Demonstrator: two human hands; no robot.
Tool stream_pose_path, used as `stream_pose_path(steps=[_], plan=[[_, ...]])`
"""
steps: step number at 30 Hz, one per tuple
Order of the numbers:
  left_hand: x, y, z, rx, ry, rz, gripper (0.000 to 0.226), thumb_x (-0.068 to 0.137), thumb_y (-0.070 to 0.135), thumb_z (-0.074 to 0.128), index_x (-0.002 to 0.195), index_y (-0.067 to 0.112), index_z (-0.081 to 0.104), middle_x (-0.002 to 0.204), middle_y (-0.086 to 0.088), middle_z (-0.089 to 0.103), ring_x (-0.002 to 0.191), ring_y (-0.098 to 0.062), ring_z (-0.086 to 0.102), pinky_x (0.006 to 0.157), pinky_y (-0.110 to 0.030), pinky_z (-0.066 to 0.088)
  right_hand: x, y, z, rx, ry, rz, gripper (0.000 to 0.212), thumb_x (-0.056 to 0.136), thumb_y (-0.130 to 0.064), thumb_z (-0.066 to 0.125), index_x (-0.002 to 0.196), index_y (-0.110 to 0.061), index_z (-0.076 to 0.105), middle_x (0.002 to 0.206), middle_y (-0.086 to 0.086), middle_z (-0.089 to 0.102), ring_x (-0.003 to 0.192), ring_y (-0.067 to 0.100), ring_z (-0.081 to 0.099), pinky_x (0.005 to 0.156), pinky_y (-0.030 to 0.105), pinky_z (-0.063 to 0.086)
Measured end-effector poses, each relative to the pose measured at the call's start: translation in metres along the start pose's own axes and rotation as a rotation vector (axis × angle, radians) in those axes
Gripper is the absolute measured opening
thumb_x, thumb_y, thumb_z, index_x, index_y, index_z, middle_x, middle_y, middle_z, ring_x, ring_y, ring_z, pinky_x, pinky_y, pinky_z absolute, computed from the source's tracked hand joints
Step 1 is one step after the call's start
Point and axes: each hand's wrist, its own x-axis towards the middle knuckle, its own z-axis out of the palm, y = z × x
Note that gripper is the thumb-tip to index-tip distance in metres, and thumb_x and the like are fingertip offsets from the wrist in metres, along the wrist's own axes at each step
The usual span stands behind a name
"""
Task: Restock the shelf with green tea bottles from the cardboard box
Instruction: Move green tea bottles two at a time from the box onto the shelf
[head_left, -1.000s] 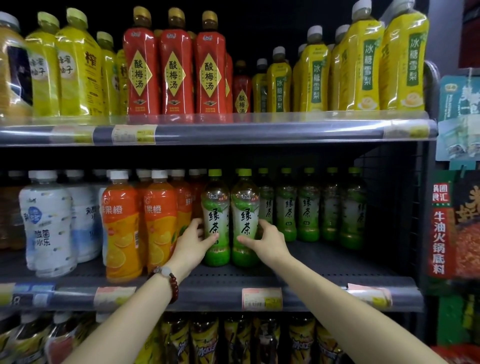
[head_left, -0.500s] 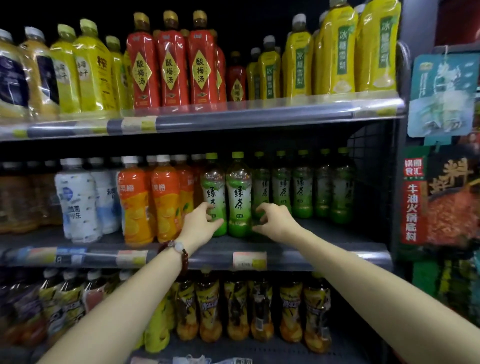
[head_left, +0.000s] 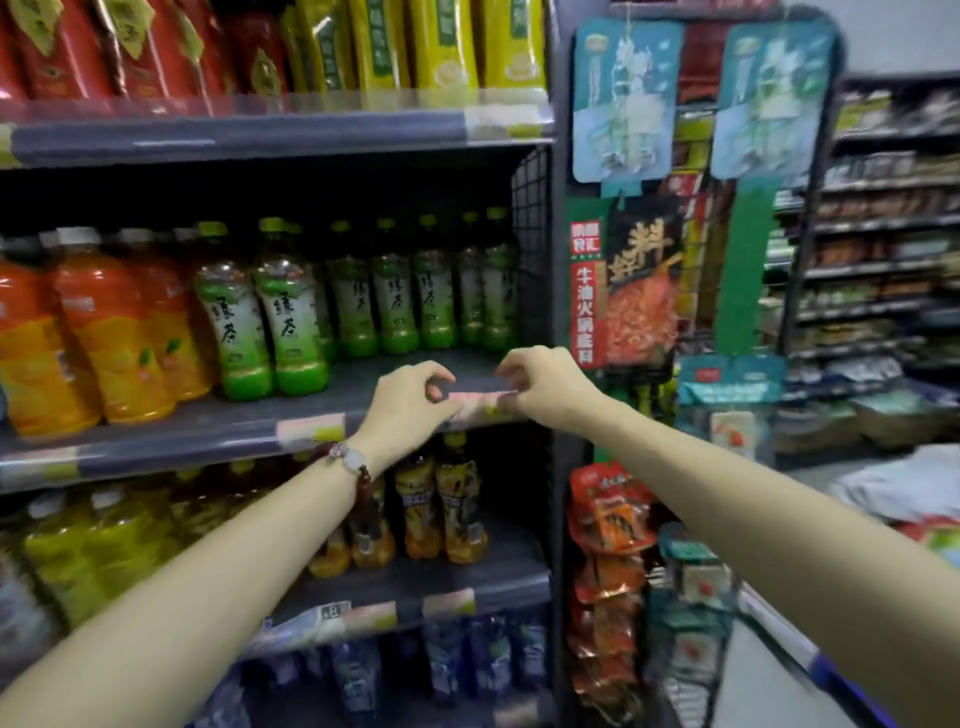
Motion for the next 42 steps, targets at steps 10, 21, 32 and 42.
stream_pose_path(steps=[10,21,32,42], plan=[[-0.003,0.083,0.108,-0.137,-0.297,0.212,0.030,0.080,0.024,0.070,0.108,0.012,0.064,0.097,-0.007,0.067,0.087,-0.017,0.061,0.076,-0.022,0.041,-0.090,0.104,-0.041,-0.129,0.030,0.388,0.032,0.078,-0.016,0.067,0.110,-0.013,0.066,0.102,0.008,0.072,0.102,0.025,0.064,0.080,0.028,0.048],[-0.046,0.107,0.237,-0.212,-0.579,0.368,0.034,0.083,0.026,0.066,0.113,0.010,0.062,0.101,-0.007,0.065,0.090,-0.018,0.058,0.076,-0.024,0.043,-0.213,0.190,-0.004,0.006,0.122,0.853,0.030,0.079,-0.016,0.071,0.106,-0.005,0.069,0.100,0.013,0.073,0.094,0.025,0.067,0.080,0.030,0.052],[-0.120,0.024,0.443,-0.188,-0.661,0.337,0.029,0.082,0.022,0.066,0.108,0.009,0.066,0.107,-0.009,0.067,0.102,-0.024,0.060,0.081,-0.026,0.039,-0.311,0.323,0.174,0.007,0.003,0.974,0.029,0.077,-0.016,0.069,0.105,-0.006,0.069,0.093,0.010,0.071,0.090,0.022,0.065,0.066,0.019,0.043],[-0.248,-0.118,0.642,-0.199,-0.752,0.236,0.029,0.078,0.027,0.070,0.104,0.015,0.067,0.097,-0.006,0.067,0.093,-0.021,0.061,0.081,-0.028,0.046,-0.415,0.437,0.404,0.111,-0.113,1.077,0.033,0.080,-0.018,0.072,0.111,-0.007,0.066,0.106,0.011,0.070,0.098,0.025,0.065,0.087,0.033,0.051]])
